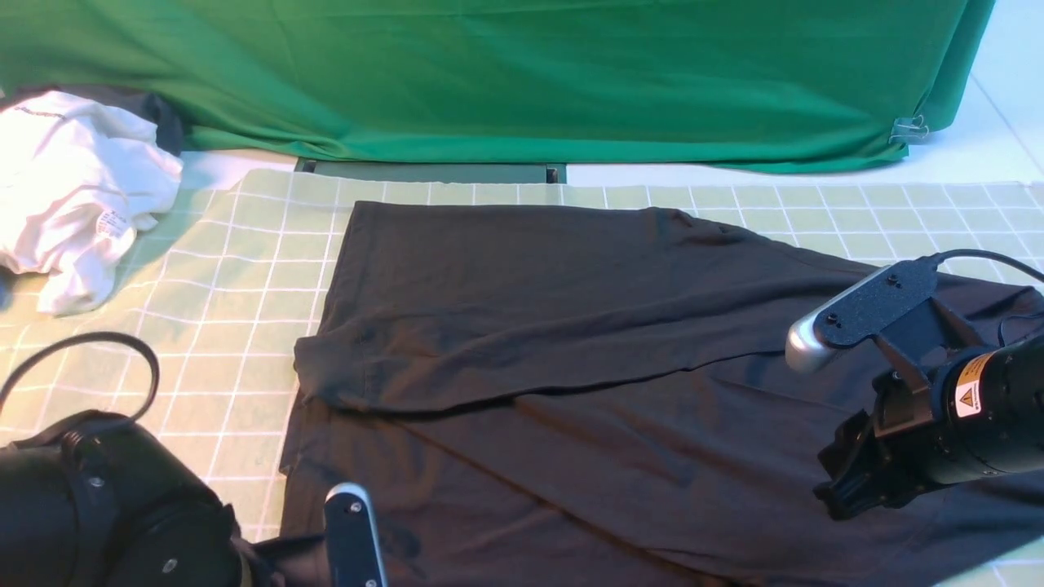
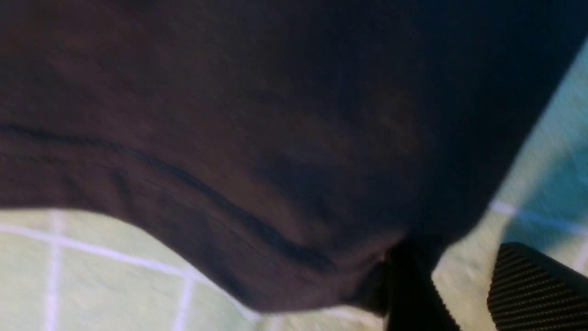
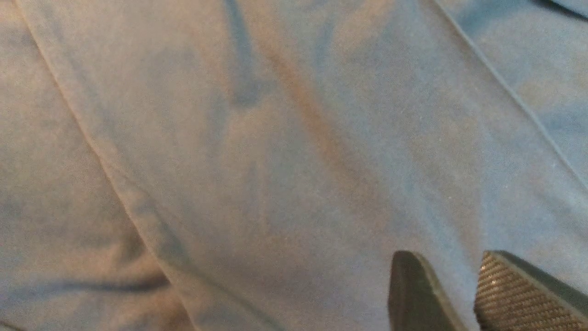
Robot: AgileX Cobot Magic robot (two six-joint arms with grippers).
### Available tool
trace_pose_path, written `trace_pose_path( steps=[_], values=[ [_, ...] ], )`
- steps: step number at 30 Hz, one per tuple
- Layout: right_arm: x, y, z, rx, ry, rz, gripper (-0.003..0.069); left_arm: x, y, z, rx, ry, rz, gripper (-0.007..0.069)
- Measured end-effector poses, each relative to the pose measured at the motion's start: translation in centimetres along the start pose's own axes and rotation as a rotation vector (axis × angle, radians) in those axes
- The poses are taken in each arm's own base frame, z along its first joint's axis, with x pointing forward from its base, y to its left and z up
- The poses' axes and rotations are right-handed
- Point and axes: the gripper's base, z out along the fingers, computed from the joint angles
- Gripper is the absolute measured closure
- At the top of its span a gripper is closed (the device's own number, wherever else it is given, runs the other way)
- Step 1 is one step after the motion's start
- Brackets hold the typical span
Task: Fold a long-sleeved shirt over a green coffee tablecloth.
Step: 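Grasp the near edge of the shirt at its hem and shoulder corners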
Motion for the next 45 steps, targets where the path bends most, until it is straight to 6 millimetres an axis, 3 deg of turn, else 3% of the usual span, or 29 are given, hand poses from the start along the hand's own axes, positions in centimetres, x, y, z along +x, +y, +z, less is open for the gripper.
trace_pose_path(
  steps=[4,8,12,18,29,33,39,45],
  values=[
    [0.0,0.0,0.0,0.000,0.000,0.001,0.0417,-0.2,0.2,0.0,-0.028,-0.020,0.007,0.0421],
    [0.0,0.0,0.0,0.000,0.000,0.001,0.0417,-0.3,0.3,-0.5,-0.039,-0.044,-0.058,0.0547],
    [0.0,0.0,0.0,0.000,0.000,0.001,0.0417,-1.0,0.5,-2.8,-0.038,-0.090,-0.156,0.0650],
    [-0.1,0.0,0.0,0.002,-0.009,-0.012,0.0417,-1.6,0.8,-5.5,-0.043,-0.126,-0.248,0.0664],
    [1.3,-1.1,-0.2,0.097,0.160,-0.271,0.0424,-1.7,1.9,-6.3,-0.120,-0.139,-0.521,0.0664],
    [1.9,-3.2,-0.4,0.215,0.208,-0.180,0.0399,-2.1,2.3,-6.4,-0.146,-0.206,-0.569,0.0662],
    [4.9,-9.9,-0.7,0.322,0.267,0.233,0.0218,-3.3,3.0,-6.9,-0.187,-0.368,-0.612,0.0662],
    [7.9,-14.4,1.0,0.357,0.291,0.504,0.0216,-3.4,3.1,-6.9,-0.190,-0.379,-0.613,0.0662]
  ],
)
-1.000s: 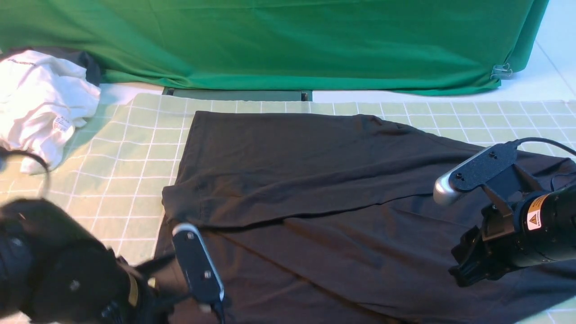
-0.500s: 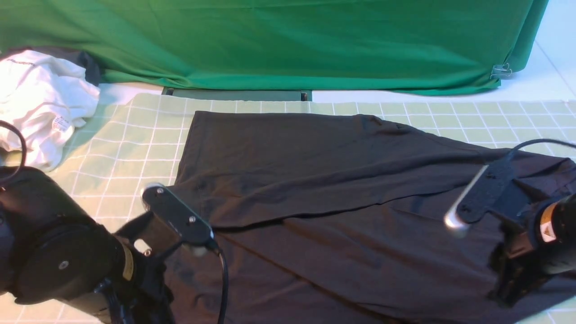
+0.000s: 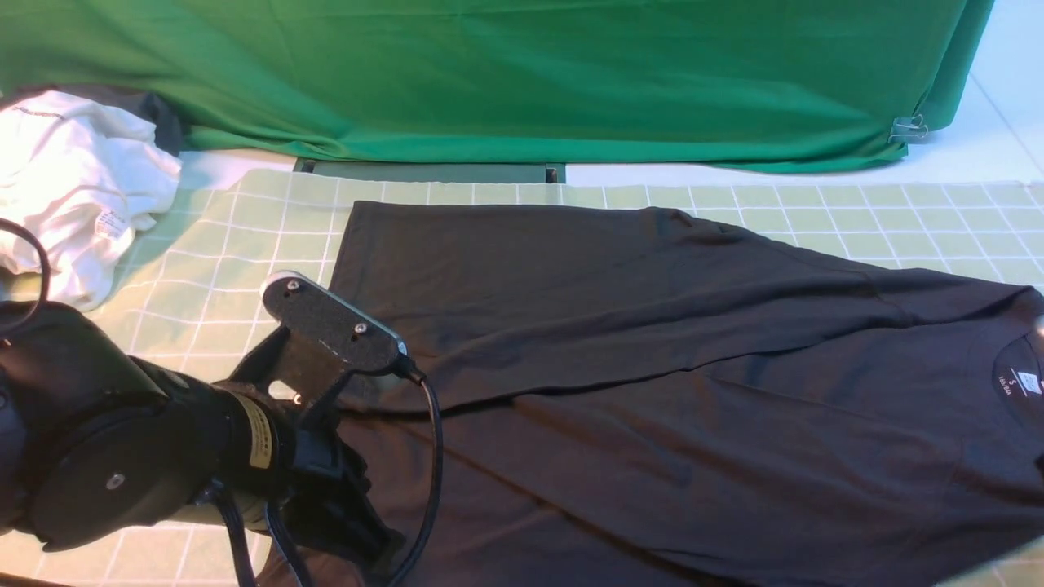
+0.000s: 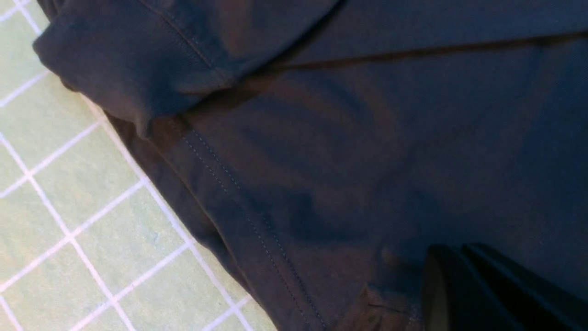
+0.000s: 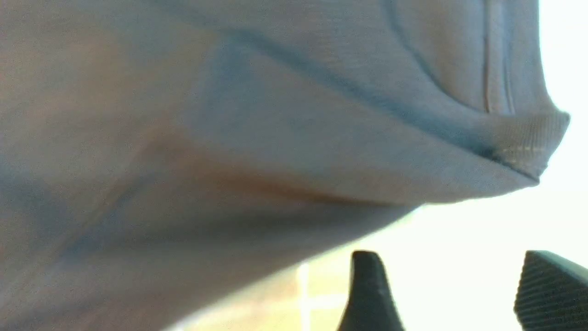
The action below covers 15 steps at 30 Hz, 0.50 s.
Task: Fold a long-sleeved shirt over a green coffee tablecloth.
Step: 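Grasp the near edge of the shirt at its hem and shoulder corners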
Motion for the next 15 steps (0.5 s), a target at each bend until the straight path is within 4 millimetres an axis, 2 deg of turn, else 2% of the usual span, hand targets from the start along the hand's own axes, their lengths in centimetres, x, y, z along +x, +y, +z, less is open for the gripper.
trace_pose_path(
  steps=[4,7,12,15],
  values=[
    [-0.3,-0.8,1.8,-0.001,0.044,0.056,0.0237,0.3,0.0,0.0,0.001,0.030,0.012,0.0662],
    [-1.3,-1.0,1.8,0.001,0.027,0.062,0.0236,1.0,-0.1,-0.1,0.015,0.105,0.032,0.0662],
    [-2.8,-1.4,1.8,0.007,-0.011,0.078,0.0196,1.6,-0.4,-0.2,0.048,0.176,0.016,0.0662],
    [-3.2,-1.4,2.5,0.004,0.006,0.080,0.0160,1.7,-0.6,-0.2,0.062,0.191,0.008,0.0645]
  ],
)
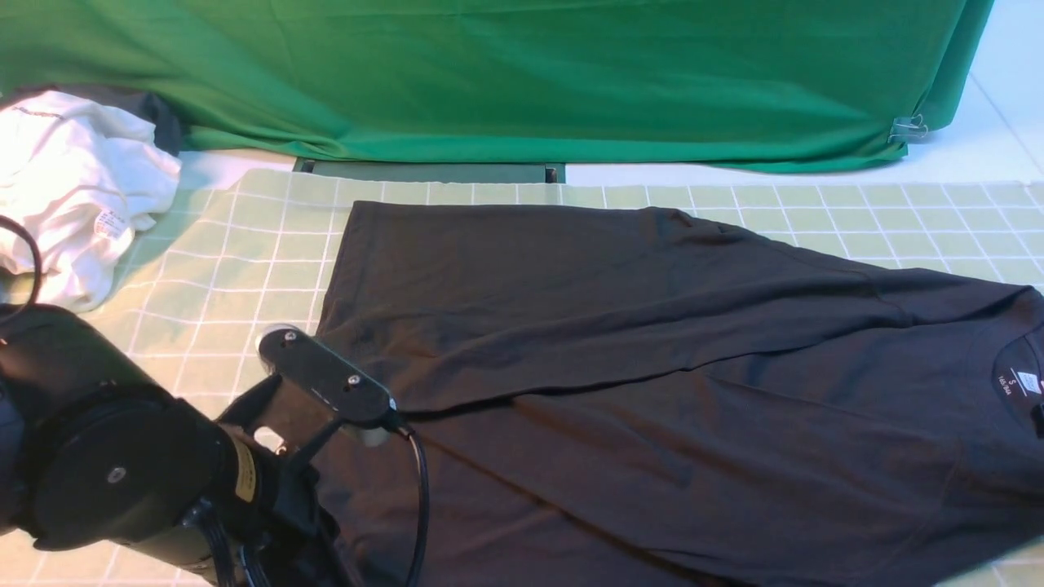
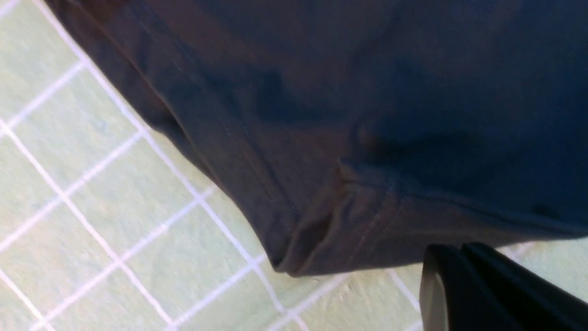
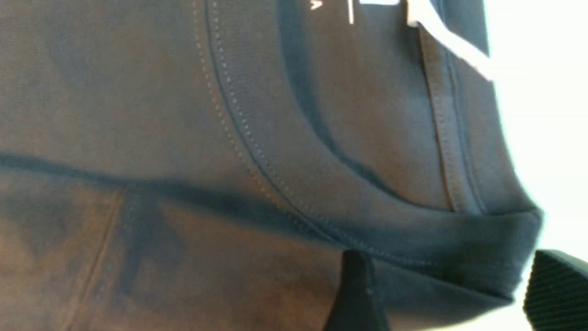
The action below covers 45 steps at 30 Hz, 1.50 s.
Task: Fold a long-sleeved shirt over a green coffee tablecloth.
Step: 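Grasp the near edge of the shirt at its hem and shoulder corners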
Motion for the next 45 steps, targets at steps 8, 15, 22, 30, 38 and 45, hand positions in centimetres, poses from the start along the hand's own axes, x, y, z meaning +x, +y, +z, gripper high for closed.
trace_pose_path(
  steps=[8,15,22,30,38,45],
  values=[
    [0.2,0.3,2.3,-0.009,0.063,0.017,0.0164,-0.3,-0.3,0.6,0.034,0.002,-0.081,0.0348],
    [0.0,0.4,2.4,-0.021,0.040,0.036,0.0367,-1.0,-0.2,2.4,0.028,0.004,-0.225,0.0090],
    [-0.1,0.5,2.5,-0.026,0.034,0.037,0.0582,-1.1,0.1,3.9,0.000,0.040,-0.272,0.0169],
    [-0.5,0.4,2.2,-0.033,0.047,0.012,0.0613,-1.4,0.3,3.8,-0.027,0.015,-0.262,0.0626],
    [-1.1,0.6,1.8,-0.070,0.058,-0.005,0.0624,-3.8,0.9,0.5,-0.036,0.036,-0.218,0.0641],
    [-1.2,1.0,1.7,-0.104,0.046,-0.005,0.0624,-3.1,2.7,1.3,-0.049,0.104,-0.190,0.0373]
  ],
)
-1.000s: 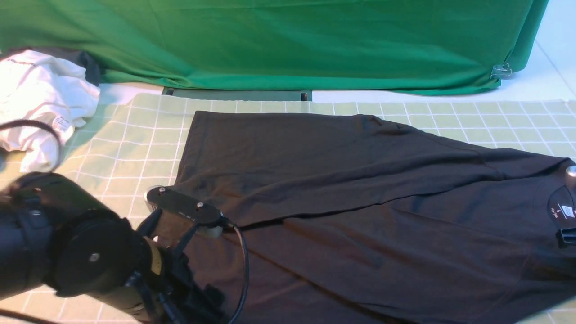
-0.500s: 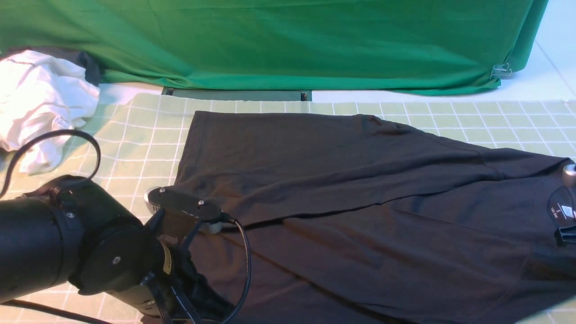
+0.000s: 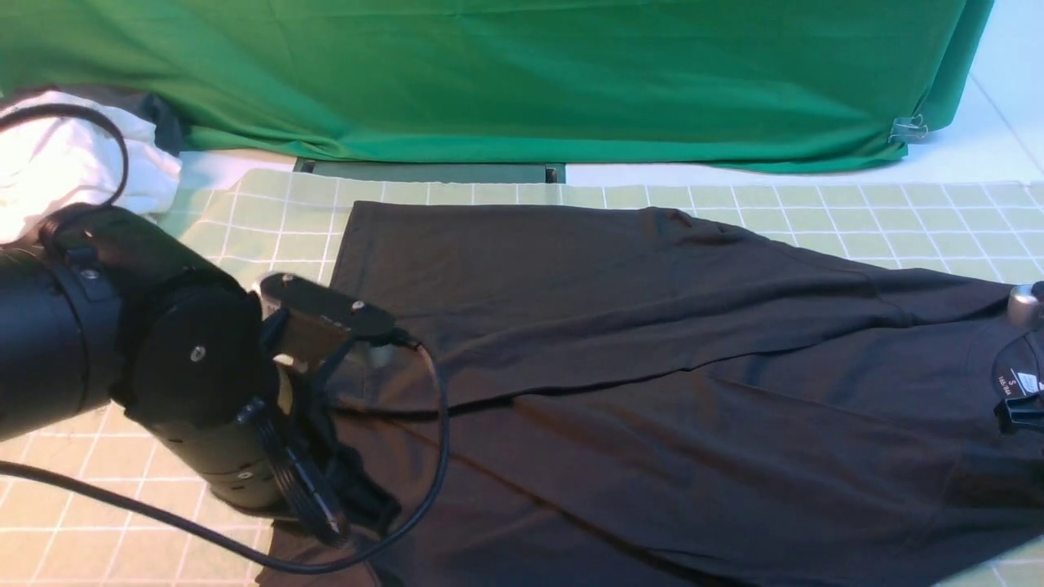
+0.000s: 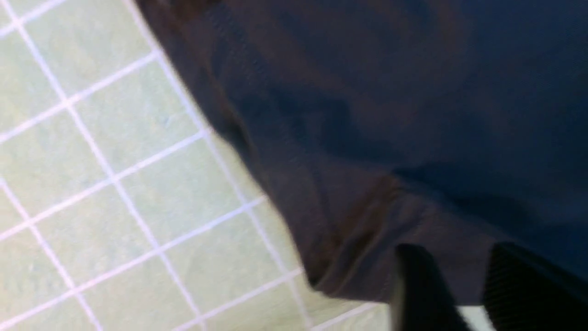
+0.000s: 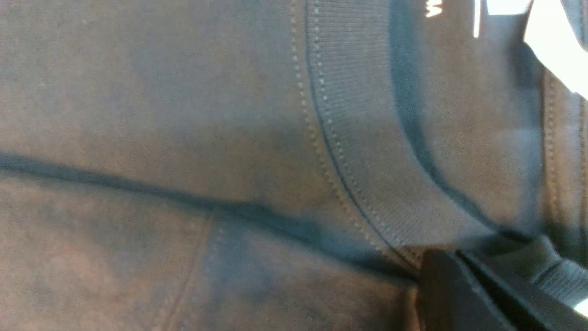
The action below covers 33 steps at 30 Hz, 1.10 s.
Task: Fold a long-sleeved shirt over a green coffee tablecloth.
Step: 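Grasp the near edge of the shirt at its hem and shoulder corners, then fold the black garment in half by bringing its near edge over to the far edge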
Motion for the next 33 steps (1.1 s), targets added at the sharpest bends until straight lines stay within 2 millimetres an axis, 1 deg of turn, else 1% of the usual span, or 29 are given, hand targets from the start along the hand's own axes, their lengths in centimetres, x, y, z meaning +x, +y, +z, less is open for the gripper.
trace_pose_path(
  steps=[1,3,5,6,7,9,12,14,16,21,22,23,26,28,29,30,33],
  values=[
    [0.0,0.0,0.0,-0.001,-0.002,0.002,0.0624,0.0,0.2,0.4,0.005,0.015,0.001,0.0339],
    [-0.1,0.1,0.0,-0.007,-0.010,0.011,0.0624,0.0,0.7,1.3,0.025,0.036,-0.001,0.0235],
    [-0.2,0.1,0.0,-0.015,-0.019,0.024,0.0624,-0.3,0.7,2.3,0.077,0.046,0.012,0.0154],
    [-0.2,0.1,0.0,-0.016,-0.019,0.025,0.0624,-0.4,0.6,2.4,0.088,0.047,0.015,0.0141],
    [-0.2,0.2,0.0,-0.019,-0.023,0.029,0.0624,-0.6,0.3,3.0,0.120,0.045,0.034,0.0104],
    [-0.2,0.2,0.0,-0.021,-0.024,0.031,0.0624,-1.0,0.1,3.6,0.146,0.028,0.072,0.0083],
    [-0.2,0.2,0.0,-0.022,-0.024,0.030,0.0624,-1.3,0.0,4.2,0.156,0.006,0.158,0.0084],
    [-0.2,0.2,0.0,-0.022,-0.024,0.030,0.0624,-1.3,0.0,4.6,0.155,0.010,0.224,0.0110],
    [-0.2,0.2,0.0,-0.022,-0.024,0.030,0.0624,-1.3,0.1,4.9,0.153,0.016,0.254,0.0156],
    [-0.2,0.2,0.0,-0.023,-0.024,0.031,0.0622,-1.3,0.1,5.2,0.156,0.028,0.282,0.0330],
    [-0.2,0.2,0.0,-0.023,-0.024,0.031,0.0622,-1.2,0.0,5.2,0.162,0.040,0.279,0.0417],
    [-0.2,0.2,0.0,-0.023,-0.024,0.031,0.0622,-1.1,0.0,5.1,0.168,0.053,0.278,0.0475],
    [-0.4,0.2,-0.2,-0.023,-0.022,0.023,0.0624,-0.7,-0.1,5.0,0.189,0.089,0.272,0.0606],
    [-0.8,0.1,-0.5,-0.024,-0.017,0.007,0.0630,-0.6,-0.3,4.5,0.205,0.096,0.265,0.0641],
    [-1.0,0.1,-0.7,-0.024,-0.016,0.003,0.0631,-0.6,-0.3,3.8,0.208,0.078,0.265,0.0645],
    [-0.9,0.1,-0.7,-0.025,-0.014,0.002,0.0631,-0.6,-0.3,3.8,0.208,0.077,0.265,0.0645],
    [-1.0,0.1,-0.9,-0.026,-0.007,-0.011,0.0631,-1.0,-0.3,1.2,0.195,-0.023,0.256,0.0645]
  ],
)
